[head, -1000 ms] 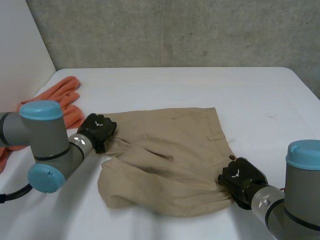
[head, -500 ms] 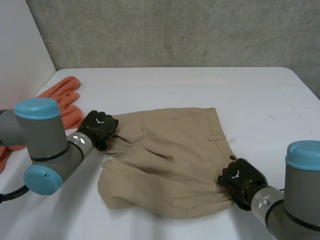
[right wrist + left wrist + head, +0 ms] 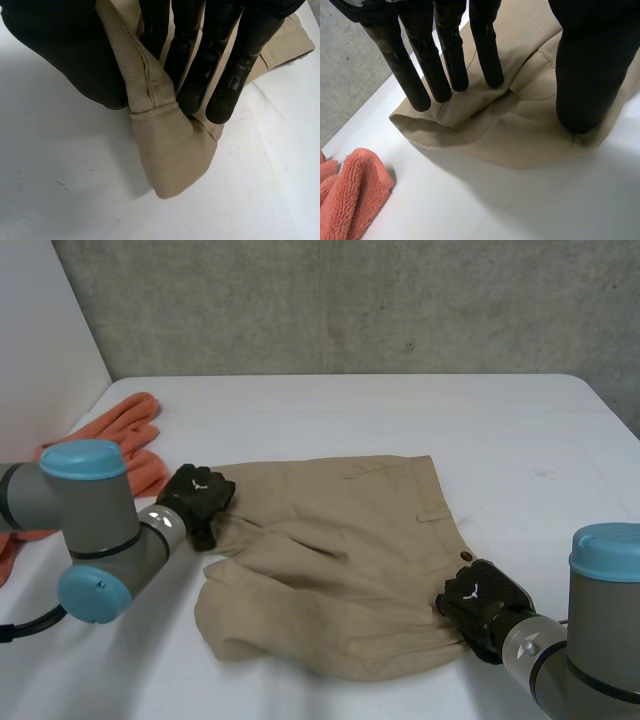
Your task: Fold the laundry.
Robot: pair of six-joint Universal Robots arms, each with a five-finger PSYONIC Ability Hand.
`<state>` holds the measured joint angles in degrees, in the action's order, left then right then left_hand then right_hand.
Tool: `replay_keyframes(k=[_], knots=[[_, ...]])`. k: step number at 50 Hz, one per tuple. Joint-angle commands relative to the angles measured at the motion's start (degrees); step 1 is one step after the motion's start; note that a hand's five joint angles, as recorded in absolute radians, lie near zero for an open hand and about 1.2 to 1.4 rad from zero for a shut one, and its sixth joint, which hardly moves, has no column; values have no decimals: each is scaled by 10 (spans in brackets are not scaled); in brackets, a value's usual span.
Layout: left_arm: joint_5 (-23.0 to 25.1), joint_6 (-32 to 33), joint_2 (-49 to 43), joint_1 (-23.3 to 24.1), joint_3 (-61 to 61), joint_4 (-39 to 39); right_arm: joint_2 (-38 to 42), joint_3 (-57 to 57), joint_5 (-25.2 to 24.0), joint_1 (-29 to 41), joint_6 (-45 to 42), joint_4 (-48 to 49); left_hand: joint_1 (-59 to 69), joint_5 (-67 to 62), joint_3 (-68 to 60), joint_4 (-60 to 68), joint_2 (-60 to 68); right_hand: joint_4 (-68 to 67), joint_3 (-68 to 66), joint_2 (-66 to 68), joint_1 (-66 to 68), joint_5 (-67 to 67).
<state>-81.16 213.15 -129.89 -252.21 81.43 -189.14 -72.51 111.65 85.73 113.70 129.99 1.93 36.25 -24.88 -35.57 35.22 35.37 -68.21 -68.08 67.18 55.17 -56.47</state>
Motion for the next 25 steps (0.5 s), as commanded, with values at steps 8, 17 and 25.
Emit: replay_keyframes(k=[8,17,25], knots=[[0,-1,-32,14,-32,-1,1,0,1,-1,0,0,142,-155,-148,152,150,-118,-119,128,248,-135],[-7,-5,-29,19,-36,-3,1,1,0,-9,-1,0,438,-451,-444,448,446,-118,-119,128,248,-135],[-34,-6,60,24,4,-6,1,1,0,-10,-1,0,438,-451,-444,448,446,-118,-119,128,248,-135]])
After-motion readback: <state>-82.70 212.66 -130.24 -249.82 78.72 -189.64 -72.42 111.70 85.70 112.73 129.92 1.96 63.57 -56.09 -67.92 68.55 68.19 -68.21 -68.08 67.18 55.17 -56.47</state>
